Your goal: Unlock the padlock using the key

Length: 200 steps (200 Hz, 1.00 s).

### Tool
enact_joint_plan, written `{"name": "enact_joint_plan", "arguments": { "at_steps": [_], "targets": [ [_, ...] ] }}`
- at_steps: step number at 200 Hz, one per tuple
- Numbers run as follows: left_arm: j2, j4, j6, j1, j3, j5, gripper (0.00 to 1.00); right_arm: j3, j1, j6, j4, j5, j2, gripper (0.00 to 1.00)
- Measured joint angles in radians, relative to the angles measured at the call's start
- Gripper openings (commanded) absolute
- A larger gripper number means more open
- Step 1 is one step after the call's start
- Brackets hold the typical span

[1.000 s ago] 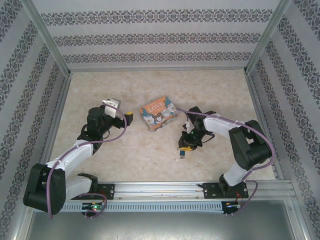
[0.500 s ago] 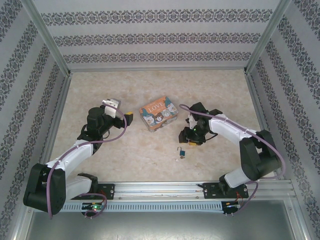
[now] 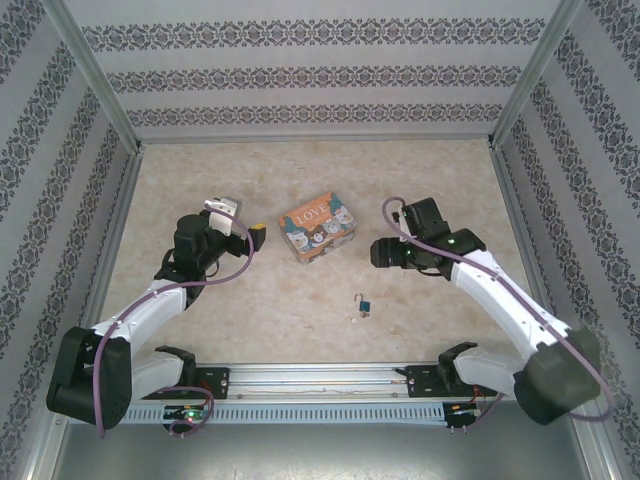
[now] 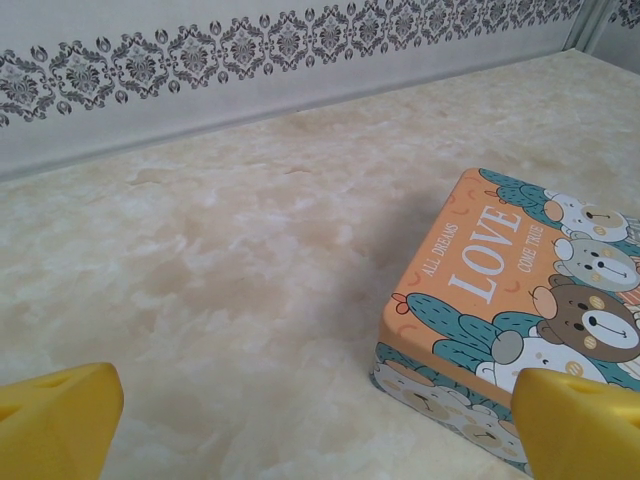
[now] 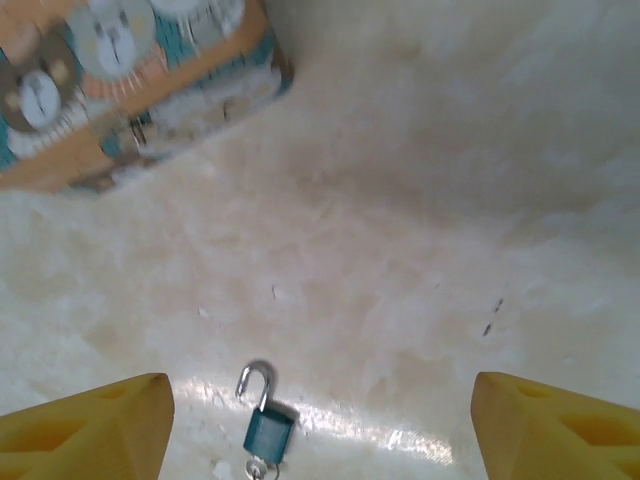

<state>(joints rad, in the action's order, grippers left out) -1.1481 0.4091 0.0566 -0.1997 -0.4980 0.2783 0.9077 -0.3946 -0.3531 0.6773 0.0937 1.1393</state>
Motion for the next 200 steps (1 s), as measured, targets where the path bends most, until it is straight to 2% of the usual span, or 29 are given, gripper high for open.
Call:
{"name": "enact_joint_plan", "arguments": {
  "at_steps": [32, 55, 85, 159, 200],
  "targets": [
    [0.001, 0.0, 0.016, 0.0, 0.0, -0.01, 0.99, -0.04, 0.006, 0.033, -0.102, -0.062, -0.116, 0.92],
    [0.003, -0.001, 0.024, 0.0, 0.0, -0.021, 0.99, -0.1, 0.024, 0.047, -0.185, -0.095, -0.195, 0.93],
    [0.003, -0.001, 0.035, 0.0, 0.0, -0.029, 0.99, -0.179, 0.067, 0.064, -0.288, -0.112, -0.273, 0.98],
    [0.003, -0.002, 0.073, 0.0, 0.0, -0.06, 0.99, -0.368, 0.151, 0.144, -0.558, -0.169, -0.38, 0.98],
    [-0.007, -0.002, 0.095, 0.0, 0.0, -0.084, 0.99, -0.431, 0.222, 0.18, -0.703, -0.199, -0.372, 0.98]
  ]
}}
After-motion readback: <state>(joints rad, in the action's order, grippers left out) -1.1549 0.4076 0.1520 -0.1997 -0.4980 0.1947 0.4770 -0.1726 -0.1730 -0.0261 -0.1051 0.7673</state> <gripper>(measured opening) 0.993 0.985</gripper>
